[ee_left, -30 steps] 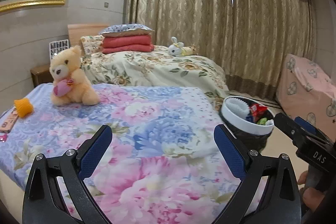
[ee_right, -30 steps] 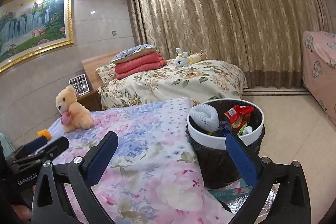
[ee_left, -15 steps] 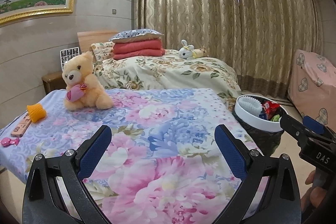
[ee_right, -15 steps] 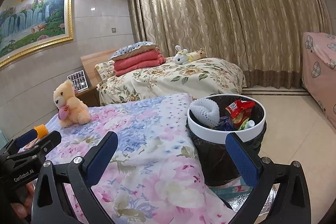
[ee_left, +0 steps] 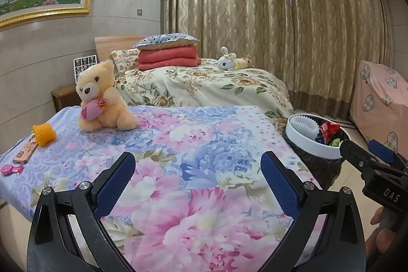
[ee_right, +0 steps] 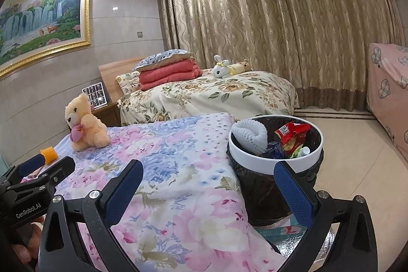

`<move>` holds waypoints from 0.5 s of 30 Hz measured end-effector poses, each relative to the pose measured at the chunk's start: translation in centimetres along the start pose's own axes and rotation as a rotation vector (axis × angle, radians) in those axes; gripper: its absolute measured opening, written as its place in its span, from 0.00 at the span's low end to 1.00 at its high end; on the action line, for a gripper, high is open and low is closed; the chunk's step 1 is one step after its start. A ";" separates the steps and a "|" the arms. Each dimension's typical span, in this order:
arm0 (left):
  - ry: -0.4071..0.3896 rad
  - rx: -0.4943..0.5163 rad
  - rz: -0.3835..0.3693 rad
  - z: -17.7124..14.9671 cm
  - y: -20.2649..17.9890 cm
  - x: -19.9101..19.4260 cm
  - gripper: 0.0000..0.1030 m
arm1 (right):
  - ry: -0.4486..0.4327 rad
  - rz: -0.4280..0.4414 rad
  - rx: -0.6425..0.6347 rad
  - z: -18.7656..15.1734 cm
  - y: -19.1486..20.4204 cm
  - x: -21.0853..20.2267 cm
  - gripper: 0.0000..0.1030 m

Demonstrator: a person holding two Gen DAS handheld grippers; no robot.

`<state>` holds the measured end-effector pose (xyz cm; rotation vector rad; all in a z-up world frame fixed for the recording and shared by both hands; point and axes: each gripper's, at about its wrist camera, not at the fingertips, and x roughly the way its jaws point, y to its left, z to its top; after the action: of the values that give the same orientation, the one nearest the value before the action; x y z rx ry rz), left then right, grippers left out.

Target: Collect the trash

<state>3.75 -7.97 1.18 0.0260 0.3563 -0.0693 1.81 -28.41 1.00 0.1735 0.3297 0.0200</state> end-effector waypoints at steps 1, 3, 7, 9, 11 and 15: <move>-0.001 0.000 0.001 0.0 0.0 0.0 0.98 | -0.002 0.001 -0.001 0.0 0.0 -0.1 1.00; -0.004 0.000 0.001 0.0 0.0 0.0 0.98 | -0.006 0.003 -0.003 0.0 0.0 -0.1 1.00; -0.009 0.005 0.009 0.0 -0.2 -0.1 0.98 | -0.007 0.005 -0.004 0.1 0.1 -0.2 1.00; -0.008 0.007 0.013 -0.1 -0.2 -0.1 0.98 | -0.006 0.007 -0.002 0.1 0.0 -0.2 1.00; -0.007 0.002 0.017 -0.1 -0.2 -0.1 0.98 | -0.005 0.007 -0.004 0.1 0.0 -0.2 1.00; -0.008 -0.006 0.019 -0.1 0.0 -0.1 0.98 | -0.005 0.010 -0.005 0.1 0.0 -0.1 1.00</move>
<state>3.58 -7.99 1.13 0.0226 0.3479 -0.0499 1.71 -28.44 1.17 0.1703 0.3240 0.0302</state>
